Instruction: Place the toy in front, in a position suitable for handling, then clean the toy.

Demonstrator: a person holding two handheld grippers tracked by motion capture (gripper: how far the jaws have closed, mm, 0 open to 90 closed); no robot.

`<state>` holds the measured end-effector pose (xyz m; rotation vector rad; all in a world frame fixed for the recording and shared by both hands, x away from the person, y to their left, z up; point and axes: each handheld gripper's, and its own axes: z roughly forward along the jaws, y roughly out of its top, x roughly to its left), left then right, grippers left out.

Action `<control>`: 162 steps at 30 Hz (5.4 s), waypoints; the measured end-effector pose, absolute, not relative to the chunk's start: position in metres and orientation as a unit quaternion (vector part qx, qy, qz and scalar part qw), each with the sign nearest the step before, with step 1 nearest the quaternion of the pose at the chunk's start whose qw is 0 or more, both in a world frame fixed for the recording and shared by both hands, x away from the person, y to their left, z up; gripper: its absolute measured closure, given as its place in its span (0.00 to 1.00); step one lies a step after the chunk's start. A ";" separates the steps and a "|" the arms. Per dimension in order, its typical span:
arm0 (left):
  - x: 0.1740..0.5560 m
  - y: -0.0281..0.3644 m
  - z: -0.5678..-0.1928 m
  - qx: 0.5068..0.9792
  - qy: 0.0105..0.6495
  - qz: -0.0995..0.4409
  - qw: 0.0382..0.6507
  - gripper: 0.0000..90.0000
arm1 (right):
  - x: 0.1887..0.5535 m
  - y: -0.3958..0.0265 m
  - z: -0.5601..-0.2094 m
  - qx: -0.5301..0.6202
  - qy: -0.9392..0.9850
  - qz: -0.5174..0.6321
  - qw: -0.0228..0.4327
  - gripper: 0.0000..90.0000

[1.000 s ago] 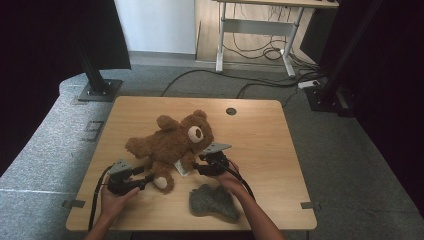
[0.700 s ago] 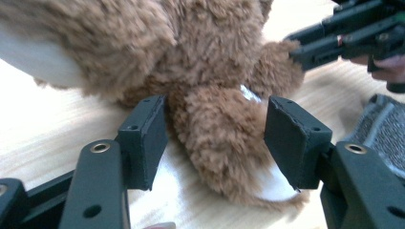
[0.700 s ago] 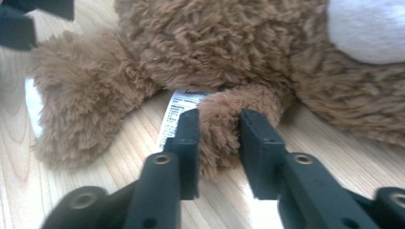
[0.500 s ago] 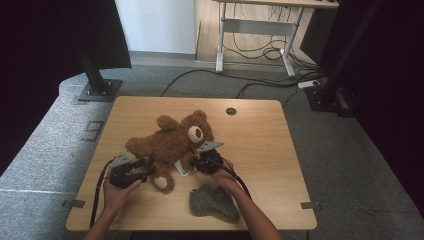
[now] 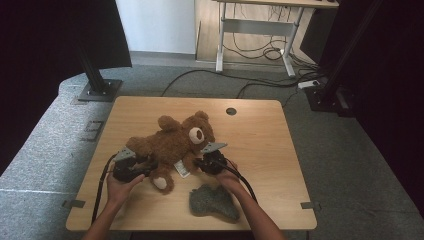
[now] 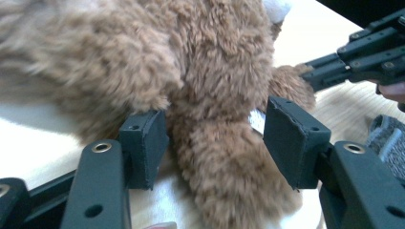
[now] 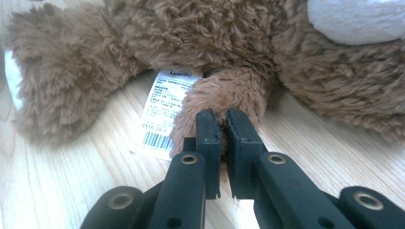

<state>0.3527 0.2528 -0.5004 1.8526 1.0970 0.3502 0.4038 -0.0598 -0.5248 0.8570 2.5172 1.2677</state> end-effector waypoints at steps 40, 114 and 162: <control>0.409 0.204 -0.496 0.800 0.421 0.109 0.414 0.48 | 0.370 -0.078 -0.531 0.245 0.860 0.444 0.057 0.95; 0.443 0.176 -0.443 0.776 0.397 0.115 0.477 0.33 | 0.286 -0.164 -0.523 0.328 0.793 0.507 0.084 0.48; 0.480 0.145 -0.447 0.785 0.394 0.082 0.471 0.78 | 0.275 -0.158 -0.513 0.310 0.793 0.520 0.070 0.45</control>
